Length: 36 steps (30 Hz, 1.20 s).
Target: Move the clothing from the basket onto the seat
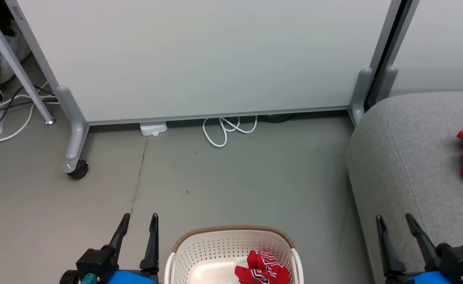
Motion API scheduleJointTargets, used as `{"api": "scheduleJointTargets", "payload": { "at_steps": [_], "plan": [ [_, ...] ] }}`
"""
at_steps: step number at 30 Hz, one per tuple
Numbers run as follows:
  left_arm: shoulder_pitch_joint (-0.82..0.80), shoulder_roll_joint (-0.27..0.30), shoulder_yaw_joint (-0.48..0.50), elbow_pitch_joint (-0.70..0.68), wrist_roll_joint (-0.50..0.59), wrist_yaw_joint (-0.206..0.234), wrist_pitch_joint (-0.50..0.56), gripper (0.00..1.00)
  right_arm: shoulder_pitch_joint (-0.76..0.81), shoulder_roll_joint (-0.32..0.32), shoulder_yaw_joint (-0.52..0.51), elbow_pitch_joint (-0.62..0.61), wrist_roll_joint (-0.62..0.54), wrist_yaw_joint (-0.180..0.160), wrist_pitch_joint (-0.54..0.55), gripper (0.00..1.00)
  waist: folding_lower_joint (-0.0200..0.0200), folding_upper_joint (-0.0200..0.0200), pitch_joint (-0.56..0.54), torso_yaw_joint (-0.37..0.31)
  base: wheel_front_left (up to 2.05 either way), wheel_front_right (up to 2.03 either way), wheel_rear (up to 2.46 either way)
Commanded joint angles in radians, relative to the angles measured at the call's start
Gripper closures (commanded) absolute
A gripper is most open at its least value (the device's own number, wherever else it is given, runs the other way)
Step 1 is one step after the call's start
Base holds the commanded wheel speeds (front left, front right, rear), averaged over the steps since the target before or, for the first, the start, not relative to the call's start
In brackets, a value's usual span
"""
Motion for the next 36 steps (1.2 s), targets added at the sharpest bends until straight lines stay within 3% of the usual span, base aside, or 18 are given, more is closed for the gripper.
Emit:
{"api": "scheduleJointTargets", "payload": {
  "at_steps": [1, 11, 22, 36],
  "plan": [
    [-0.012, -0.002, -0.006, 0.001, -0.004, -0.001, -0.003, 0.0, -0.003, 0.001, 0.001, -0.009, -0.011, 0.001, 0.003, 0.0, 0.0, -0.0001, 0.018, -0.008, 0.0, 0.0, 0.0],
    [-0.07, -0.012, -0.073, 0.03, -0.022, -0.001, -0.003, 0.0, -0.052, 0.001, 0.013, -0.049, -0.031, 0.001, 0.019, 0.0, 0.0, -0.0001, 0.145, -0.058, 0.0, 0.0, 0.0],
    [-0.203, 0.011, -0.19, 0.136, -0.044, -0.001, -0.003, 0.0, -0.129, 0.001, 0.044, -0.094, -0.045, 0.001, 0.021, 0.0, 0.0, -0.0001, 0.344, -0.191, 0.0, 0.0, 0.0],
    [-0.431, 0.085, -0.469, 0.349, -0.081, -0.001, -0.003, 0.0, -0.202, 0.001, 0.088, -0.101, -0.001, 0.001, -0.032, 0.0, 0.0, -0.0001, 0.565, -0.314, 0.0, 0.0, 0.0]
  ]
}}
